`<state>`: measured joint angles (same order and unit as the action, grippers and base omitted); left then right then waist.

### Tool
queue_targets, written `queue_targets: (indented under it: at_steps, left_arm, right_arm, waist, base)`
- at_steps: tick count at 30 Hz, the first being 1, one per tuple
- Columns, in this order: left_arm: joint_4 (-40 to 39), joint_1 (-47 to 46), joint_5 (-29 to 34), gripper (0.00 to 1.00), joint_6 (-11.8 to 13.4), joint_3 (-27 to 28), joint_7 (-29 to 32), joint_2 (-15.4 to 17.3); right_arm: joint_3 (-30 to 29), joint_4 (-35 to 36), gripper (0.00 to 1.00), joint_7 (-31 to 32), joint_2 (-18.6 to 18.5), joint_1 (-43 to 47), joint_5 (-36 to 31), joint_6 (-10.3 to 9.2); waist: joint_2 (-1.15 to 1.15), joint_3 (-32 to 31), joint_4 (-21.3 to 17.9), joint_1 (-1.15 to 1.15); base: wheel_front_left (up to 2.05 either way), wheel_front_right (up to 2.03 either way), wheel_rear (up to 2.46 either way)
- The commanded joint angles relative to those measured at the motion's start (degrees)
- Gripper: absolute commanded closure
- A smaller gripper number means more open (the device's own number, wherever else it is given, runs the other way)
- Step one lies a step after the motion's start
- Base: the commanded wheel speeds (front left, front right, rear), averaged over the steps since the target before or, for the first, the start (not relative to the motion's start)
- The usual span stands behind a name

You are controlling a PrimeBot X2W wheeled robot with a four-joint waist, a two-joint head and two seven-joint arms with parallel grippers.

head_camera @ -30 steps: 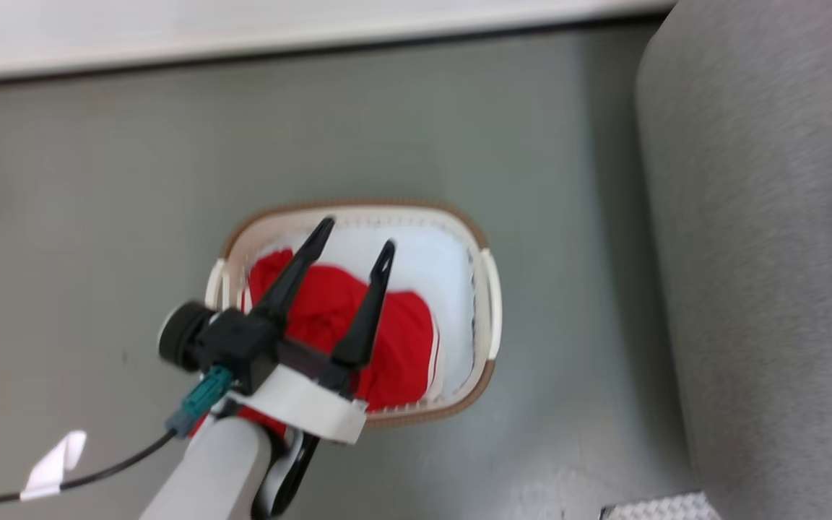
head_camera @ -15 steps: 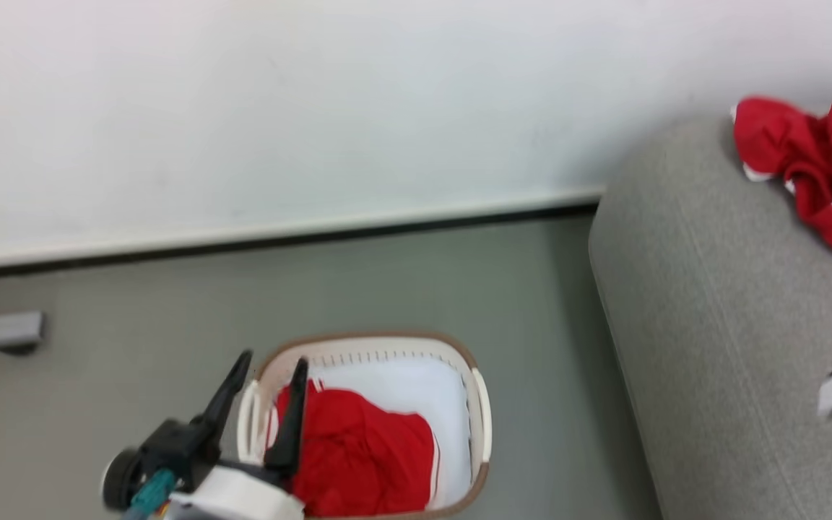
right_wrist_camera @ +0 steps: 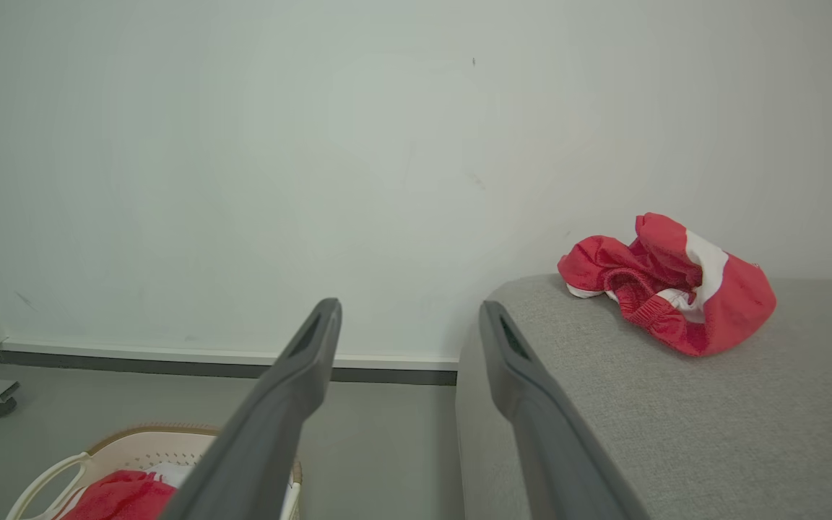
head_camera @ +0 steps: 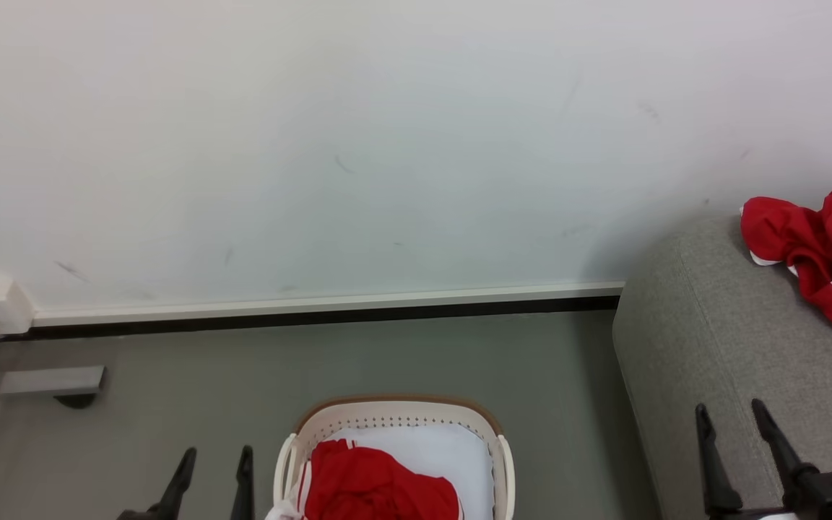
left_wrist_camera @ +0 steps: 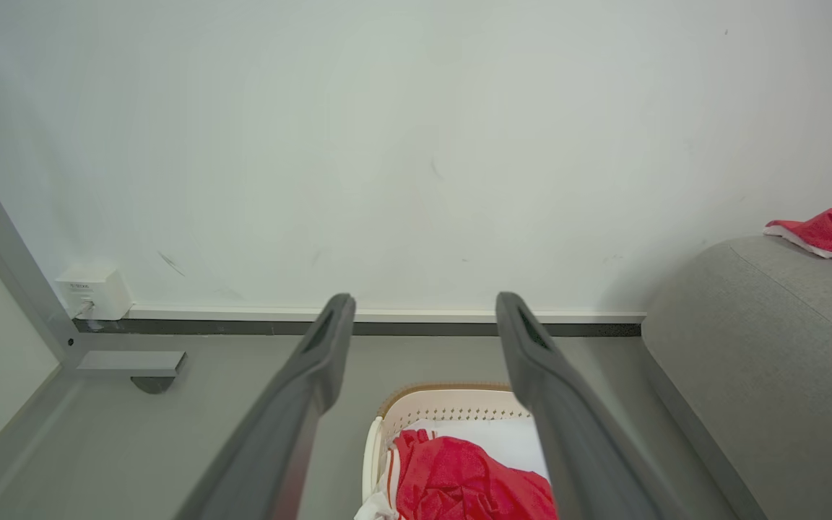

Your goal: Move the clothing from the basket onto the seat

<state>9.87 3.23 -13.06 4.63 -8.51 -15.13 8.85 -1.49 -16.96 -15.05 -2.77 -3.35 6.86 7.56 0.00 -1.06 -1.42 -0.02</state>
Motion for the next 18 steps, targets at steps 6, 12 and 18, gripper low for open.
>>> queue_targets:
  at_steps: [6,12,18]
  left_arm:
    - [0.66,2.74,2.49,0.0,-2.09,3.55,-0.03,-1.74]
    - [0.89,2.63,4.19,0.0,-4.03,5.37,-0.03,-3.25]
    - [1.19,2.53,4.83,0.0,-5.16,6.23,-0.03,-4.16]
  right_arm:
    - [2.07,-1.16,0.0,-0.19,-0.22,2.15,1.58,-0.14]
    - [2.56,-1.87,0.0,-0.19,-0.21,1.78,1.23,-0.14]
    - [3.02,-2.19,0.0,-0.19,-0.21,1.28,1.21,-0.14]
  waist:
    - [0.0,-0.98,0.43,0.02]
    - [0.0,-1.02,0.49,0.02]
    - [0.0,-0.71,0.23,0.02]
  base:
    - [0.0,0.0,0.0]
    - [0.0,0.0,0.0]
    - [0.0,0.0,0.0]
